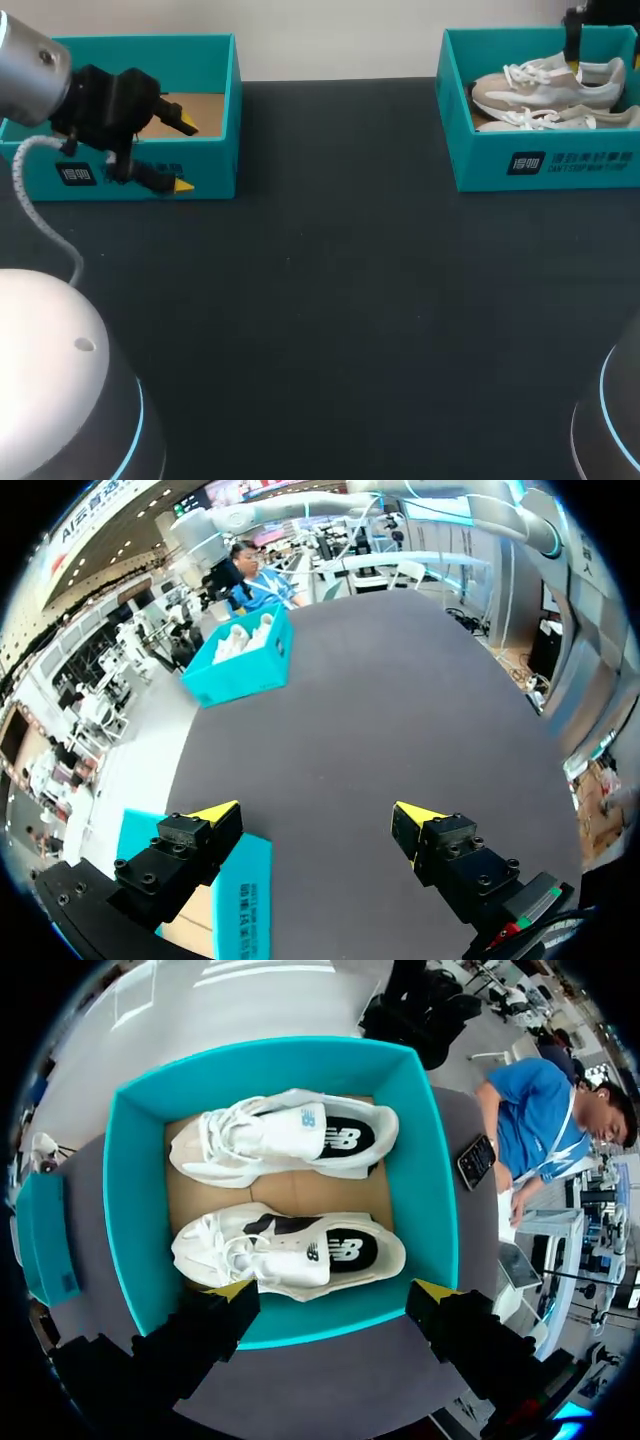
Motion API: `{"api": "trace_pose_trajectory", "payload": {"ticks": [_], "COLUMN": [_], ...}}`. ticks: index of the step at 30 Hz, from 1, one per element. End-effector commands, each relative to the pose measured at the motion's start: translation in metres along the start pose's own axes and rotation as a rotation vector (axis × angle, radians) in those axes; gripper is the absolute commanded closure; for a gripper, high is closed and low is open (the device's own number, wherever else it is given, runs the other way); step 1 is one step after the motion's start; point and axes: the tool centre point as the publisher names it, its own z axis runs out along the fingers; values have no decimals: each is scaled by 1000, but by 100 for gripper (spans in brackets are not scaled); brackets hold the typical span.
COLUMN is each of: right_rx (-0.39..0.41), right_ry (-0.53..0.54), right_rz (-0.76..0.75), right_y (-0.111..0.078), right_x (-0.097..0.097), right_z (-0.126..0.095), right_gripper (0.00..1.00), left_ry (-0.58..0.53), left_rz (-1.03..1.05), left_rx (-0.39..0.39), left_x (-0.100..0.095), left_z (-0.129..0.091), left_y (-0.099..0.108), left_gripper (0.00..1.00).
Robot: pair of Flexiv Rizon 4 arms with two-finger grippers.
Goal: Take the shoe out of the shoebox, open the shoe tongue, remove and reinsert the insole, then place the shoe into the shoebox
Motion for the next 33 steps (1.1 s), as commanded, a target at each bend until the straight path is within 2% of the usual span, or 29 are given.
{"api": "trace_pose_trajectory", "payload": {"ticks": [1,3,4,6,15,22,23,24,27,33], "right_rx": [-151,-127,-129,-114,-108,-101,-98,-91,-72,-62], "right_ry": [23,33,42,45,61,66,66,65,69,77], "right_rz": [-5,-17,-32,-56,-107,-119,-119,-121,-126,-146], "right_y": [-24,-32,-38,-48,-84,-108,-111,-113,-120,-131], "right_x": [-9,-8,-6,-2,8,5,4,4,2,-4], "right_z": [1,4,5,7,4,-2,-2,-3,-5,-6], "right_gripper": [0,0,0,0,0,0,0,0,0,0], "left_ry": [-272,-333,-390,-522,-522,-522,-540,-511,-412,-250], "left_rz": [-722,-887,-983,-1072,-1072,-1072,-1115,-1156,-1309,-1588], "left_rx": [-407,-442,-482,-486,-486,-486,-529,-561,-581,-550], "left_x": [-12,-21,-25,-32,-32,-32,-34,-35,-39,-52], "left_z": [-12,-14,-15,-19,-19,-19,-20,-20,-25,-34], "left_y": [3,10,14,19,19,19,19,20,17,19], "left_gripper": [0,0,0,0,0,0,0,0,0,0]}}
